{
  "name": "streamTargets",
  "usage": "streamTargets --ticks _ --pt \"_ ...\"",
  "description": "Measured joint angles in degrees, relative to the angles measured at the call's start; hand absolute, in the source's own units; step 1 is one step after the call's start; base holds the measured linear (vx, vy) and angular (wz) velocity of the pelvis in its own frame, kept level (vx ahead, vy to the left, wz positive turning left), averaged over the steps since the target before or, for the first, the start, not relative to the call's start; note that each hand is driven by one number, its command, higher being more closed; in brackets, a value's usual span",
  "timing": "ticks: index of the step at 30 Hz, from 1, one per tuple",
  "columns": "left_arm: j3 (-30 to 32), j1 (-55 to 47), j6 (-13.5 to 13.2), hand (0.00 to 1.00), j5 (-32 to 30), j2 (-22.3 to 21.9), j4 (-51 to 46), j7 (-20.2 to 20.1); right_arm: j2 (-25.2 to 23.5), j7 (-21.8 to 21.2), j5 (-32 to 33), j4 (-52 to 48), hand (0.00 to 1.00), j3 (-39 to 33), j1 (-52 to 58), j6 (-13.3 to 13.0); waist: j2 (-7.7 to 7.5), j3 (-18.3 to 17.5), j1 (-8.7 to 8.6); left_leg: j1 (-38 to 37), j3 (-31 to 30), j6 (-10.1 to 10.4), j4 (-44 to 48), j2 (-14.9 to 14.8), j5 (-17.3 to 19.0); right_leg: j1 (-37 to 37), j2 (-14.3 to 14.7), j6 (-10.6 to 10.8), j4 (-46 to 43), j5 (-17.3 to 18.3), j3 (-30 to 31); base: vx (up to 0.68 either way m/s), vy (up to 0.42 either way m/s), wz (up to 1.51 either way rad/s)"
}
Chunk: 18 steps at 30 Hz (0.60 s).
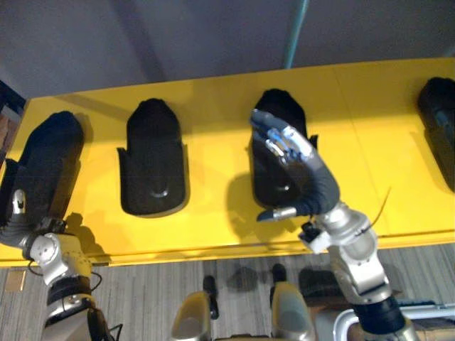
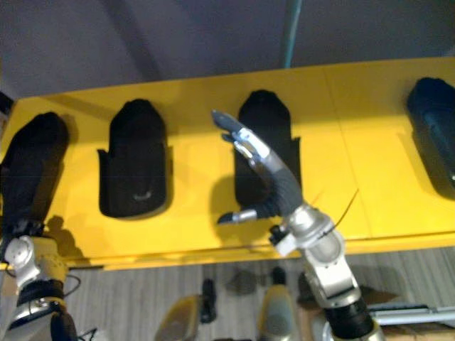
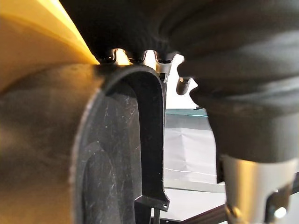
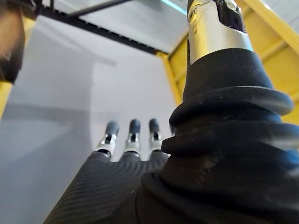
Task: Walk over and take plastic housings, then place them on the shelf
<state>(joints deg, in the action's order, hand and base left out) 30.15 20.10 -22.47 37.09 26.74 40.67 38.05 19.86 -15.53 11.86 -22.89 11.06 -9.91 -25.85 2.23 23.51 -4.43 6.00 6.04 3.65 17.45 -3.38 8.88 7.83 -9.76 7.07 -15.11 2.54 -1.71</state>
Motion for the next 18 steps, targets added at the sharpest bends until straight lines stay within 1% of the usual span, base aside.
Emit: streamTargets --ticks 1,4,5,6,8,9,10,11,12,13,14,15,16,17,18 --pt "0.0 0.0 -0.4 0.00 -0.3 0.0 0.0 0.8 0.0 0.5 -0.7 0.0 0.00 -0.2 0.1 -0.6 0.00 0.0 -0.03 0.0 0.0 0.0 0.0 0.0 0.0 -0.1 0.0 0.0 0.2 -0.1 0.0 0.00 0.000 0.00" --pt "0.1 -2.2 -2.5 0.00 -6.2 -0.6 -2.1 5.9 -0.6 2.4 -3.9 -0.1 0.00 -0.6 0.4 -2.9 -0.18 -0.2 -0.24 -1.3 -0.2 0.0 -0.8 0.0 0.0 -2.6 0.1 0.2 2.3 -0.8 -0.6 0.00 0.000 0.00" --pt "0.1 -2.9 -3.1 0.00 -6.9 -0.9 -3.2 6.7 -0.7 3.0 -4.6 -0.3 0.00 -0.7 0.6 -3.2 -0.20 -0.2 -0.27 -1.7 -0.3 0.0 -1.1 0.0 0.0 -3.2 0.1 0.2 2.8 -0.9 -0.9 0.03 0.008 0.09" --pt "0.2 -4.5 -3.8 0.00 -9.0 -1.7 -5.6 8.3 -0.8 4.2 -5.7 -0.7 0.00 -0.7 1.0 -3.5 -0.25 -0.5 -0.24 -2.2 -0.7 -0.1 -1.4 0.0 0.0 -4.2 0.1 0.1 3.7 -0.9 -1.5 0.05 0.009 0.12" --pt "0.5 -7.3 -5.0 0.00 -12.0 -3.8 -9.5 10.4 -1.1 5.5 -7.0 -1.0 0.00 -0.7 1.5 -3.8 -0.32 -2.0 0.49 -2.1 -0.8 0.0 -2.1 0.1 0.0 -4.3 0.1 0.2 4.4 -1.1 -1.7 0.06 0.009 0.12" --pt "0.8 -9.4 -5.6 0.00 -13.8 -5.8 -12.3 11.6 -1.2 6.7 -7.9 -1.0 0.00 -0.7 2.0 -3.8 -0.28 -3.0 0.64 -2.4 -1.3 0.0 -2.4 0.1 -0.1 -5.1 0.0 0.2 5.2 -1.1 -2.6 0.08 0.006 0.17" --pt "0.9 -10.4 -5.8 0.00 -14.6 -7.0 -14.1 11.9 -1.4 7.3 -8.3 -1.0 0.00 -0.7 2.4 -3.8 -0.32 -3.4 0.68 -3.1 -1.7 0.0 -2.8 0.2 -0.1 -5.9 0.0 0.2 5.7 -1.1 -3.1 0.11 0.018 0.26" --pt "0.8 -12.7 -6.2 0.00 -16.0 -9.4 -18.2 11.9 -1.8 8.4 -8.8 -1.0 0.00 -0.6 3.2 -3.7 -0.49 -4.5 0.93 -4.1 -2.4 0.1 -3.4 0.3 -0.2 -7.4 0.0 0.2 6.6 -1.1 -3.6 0.12 0.017 0.25" --pt "0.6 -15.3 -6.4 0.00 -17.3 -11.9 -22.7 11.8 -2.3 9.5 -9.6 -1.0 0.00 -0.6 3.8 -3.7 -0.65 -6.1 1.39 -4.8 -2.7 0.2 -4.2 0.3 -0.2 -8.3 0.0 0.2 7.4 -1.1 -4.5 0.12 0.015 0.20" --pt "0.4 -16.6 -6.4 0.00 -17.5 -13.3 -25.4 11.6 -2.5 10.0 -9.8 -1.0 0.00 -0.6 4.1 -3.7 -0.67 -6.8 1.78 -5.1 -2.8 0.2 -4.6 0.3 -0.2 -8.6 0.0 0.1 7.8 -1.1 -4.7 0.13 0.002 0.18" --pt "-0.1 -19.0 -6.5 0.00 -17.8 -16.0 -31.4 10.6 -2.9 11.2 -10.5 -1.0 0.00 -0.6 4.9 -3.7 -0.74 -8.2 2.27 -5.2 -3.3 0.3 -5.2 0.4 -0.3 -9.5 0.0 0.1 8.7 -1.0 -5.2 0.10 -0.006 0.25" --pt "-1.1 -21.4 -6.1 0.00 -17.9 -18.3 -37.3 8.4 -3.4 12.2 -11.0 -1.0 0.00 -0.5 5.5 -3.6 -0.77 -9.1 2.37 -5.5 -4.1 0.3 -6.0 0.5 -0.4 -10.4 -0.1 -0.1 9.2 -0.9 -6.2 0.11 -0.005 0.26" --pt "-2.0 -22.6 -6.0 0.00 -17.9 -19.1 -40.0 7.2 -3.7 12.6 -11.2 -1.0 0.00 -0.4 5.7 -3.4 -0.81 -9.4 2.69 -6.0 -4.2 0.3 -6.4 0.5 -0.6 -10.8 -0.1 -0.1 9.5 -0.9 -6.3 0.07 -0.010 0.21" --pt "-3.4 -25.0 -5.7 0.00 -17.5 -20.7 -45.1 3.4 -4.2 13.4 -11.8 -1.1 0.00 -0.2 6.1 -2.8 -0.78 -10.1 3.33 -6.8 -4.3 0.4 -7.5 0.6 -0.9 -11.6 0.0 -0.2 9.9 -0.8 -6.5 0.06 -0.014 0.16" --pt "-5.2 -27.3 -5.2 0.00 -17.1 -22.4 -50.7 -1.6 -4.3 14.4 -12.2 -1.1 0.00 -0.1 6.8 -2.5 -0.77 -10.8 3.56 -7.0 -5.1 0.5 -8.1 0.8 -1.1 -12.1 -0.1 -0.5 10.2 -0.6 -7.5 0.04 -0.021 0.24"
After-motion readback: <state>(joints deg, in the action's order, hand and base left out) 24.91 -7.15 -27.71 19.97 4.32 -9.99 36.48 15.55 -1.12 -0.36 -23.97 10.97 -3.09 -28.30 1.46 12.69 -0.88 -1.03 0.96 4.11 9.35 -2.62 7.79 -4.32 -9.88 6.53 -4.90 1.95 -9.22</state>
